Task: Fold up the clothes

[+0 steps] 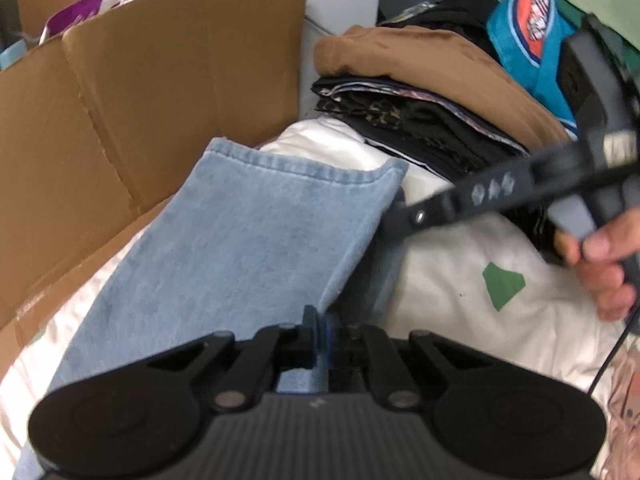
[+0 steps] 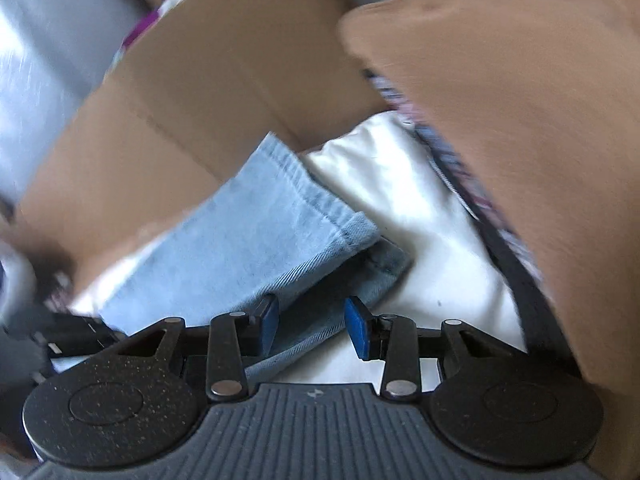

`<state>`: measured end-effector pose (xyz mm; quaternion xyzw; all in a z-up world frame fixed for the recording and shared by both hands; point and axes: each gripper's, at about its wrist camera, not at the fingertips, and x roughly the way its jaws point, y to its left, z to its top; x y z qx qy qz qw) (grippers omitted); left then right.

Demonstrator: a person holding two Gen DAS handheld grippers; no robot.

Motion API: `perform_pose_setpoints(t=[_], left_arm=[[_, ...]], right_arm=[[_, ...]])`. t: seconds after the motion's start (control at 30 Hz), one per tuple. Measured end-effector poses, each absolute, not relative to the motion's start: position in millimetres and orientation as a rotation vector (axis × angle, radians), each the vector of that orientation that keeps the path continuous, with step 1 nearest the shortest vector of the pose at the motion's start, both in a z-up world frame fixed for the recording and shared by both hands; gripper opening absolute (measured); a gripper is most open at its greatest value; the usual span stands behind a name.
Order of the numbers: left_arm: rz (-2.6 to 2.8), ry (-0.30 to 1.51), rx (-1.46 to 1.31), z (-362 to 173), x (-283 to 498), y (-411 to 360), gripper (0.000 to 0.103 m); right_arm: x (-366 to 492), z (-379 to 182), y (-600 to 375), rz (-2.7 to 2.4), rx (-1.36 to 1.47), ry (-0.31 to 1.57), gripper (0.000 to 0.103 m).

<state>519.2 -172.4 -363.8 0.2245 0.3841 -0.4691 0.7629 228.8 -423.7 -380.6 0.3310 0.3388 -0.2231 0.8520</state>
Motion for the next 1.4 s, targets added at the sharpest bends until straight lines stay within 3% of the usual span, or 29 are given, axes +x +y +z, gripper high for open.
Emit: perform_pose_setpoints(t=[0.33,0.77,0.9,0.97,1.03,1.17,1.4], left_arm=[[-1.060,0.849,0.493,-369,516,-174,0.004],[-1.114,0.866,0.573,-396,503,-195,0.008],[-1.119,0.871,0.582,-393,501,-202,0.025],[-1.141,0.872,0.582,-389,499,-201,0.051],[-1.146,0.855,0.587,-384,494,-196,0.061],[-1.148,0.845,0.615,-375,490,-177,0.072],[-1.111,0.870,0.644,-362,487,-127,0.075]], right_arm=[[244,-397,-392,-0.321,0.431,0.861,0.048],[203,-385,-394,-0.310,0.471,0.871,0.049],[187,-379,-391,-0.307,0.500,0.852,0.050],[181,-375,-389,-0.316,0.503,0.837,0.050],[179,-371,-388,-0.330,0.500,0.818,0.050],[179,-366,-393,-0.347,0.569,0.796,0.051],[195,-369,-379,-0.303,0.547,0.816,0.051]])
